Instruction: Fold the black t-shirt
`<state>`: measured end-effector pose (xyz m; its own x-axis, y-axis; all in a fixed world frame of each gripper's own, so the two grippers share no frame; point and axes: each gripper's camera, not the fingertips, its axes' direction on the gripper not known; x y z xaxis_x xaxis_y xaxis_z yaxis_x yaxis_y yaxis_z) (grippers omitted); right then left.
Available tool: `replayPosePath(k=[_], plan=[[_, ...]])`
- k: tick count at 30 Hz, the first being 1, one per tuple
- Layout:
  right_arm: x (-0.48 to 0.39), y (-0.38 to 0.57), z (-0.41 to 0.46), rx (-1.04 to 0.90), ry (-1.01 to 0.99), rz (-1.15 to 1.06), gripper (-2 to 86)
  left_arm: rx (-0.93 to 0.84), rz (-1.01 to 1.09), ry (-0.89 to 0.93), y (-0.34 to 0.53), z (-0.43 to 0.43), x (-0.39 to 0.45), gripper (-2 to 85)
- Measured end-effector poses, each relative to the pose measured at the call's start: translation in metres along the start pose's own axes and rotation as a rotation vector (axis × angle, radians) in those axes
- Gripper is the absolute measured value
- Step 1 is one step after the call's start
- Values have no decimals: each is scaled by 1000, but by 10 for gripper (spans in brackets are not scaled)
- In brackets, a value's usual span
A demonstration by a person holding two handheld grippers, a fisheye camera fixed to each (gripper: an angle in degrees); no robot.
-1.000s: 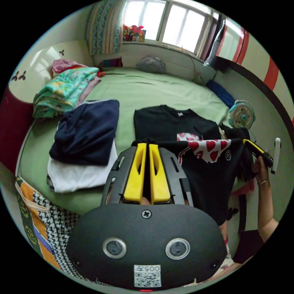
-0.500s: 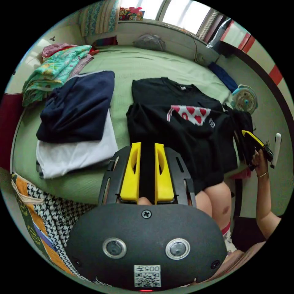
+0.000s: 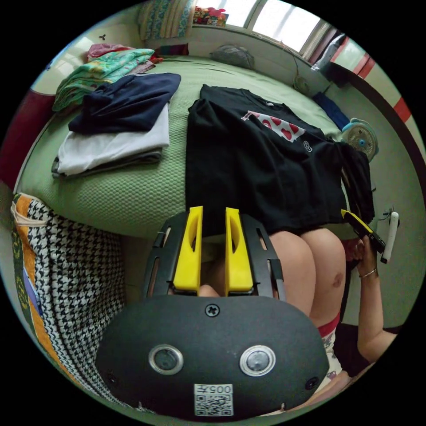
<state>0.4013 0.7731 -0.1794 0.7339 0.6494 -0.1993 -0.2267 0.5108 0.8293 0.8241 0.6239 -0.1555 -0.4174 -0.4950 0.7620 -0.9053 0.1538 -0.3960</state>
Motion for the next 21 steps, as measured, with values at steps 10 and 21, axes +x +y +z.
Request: replayPosePath(k=[10,21], plan=[[10,22,-27,39,-70,3,-13,27,21,-51,44,-18,1,108],[25,50,-40,21,-42,36,-13,-31,23,-54,84,-20,9,123]])
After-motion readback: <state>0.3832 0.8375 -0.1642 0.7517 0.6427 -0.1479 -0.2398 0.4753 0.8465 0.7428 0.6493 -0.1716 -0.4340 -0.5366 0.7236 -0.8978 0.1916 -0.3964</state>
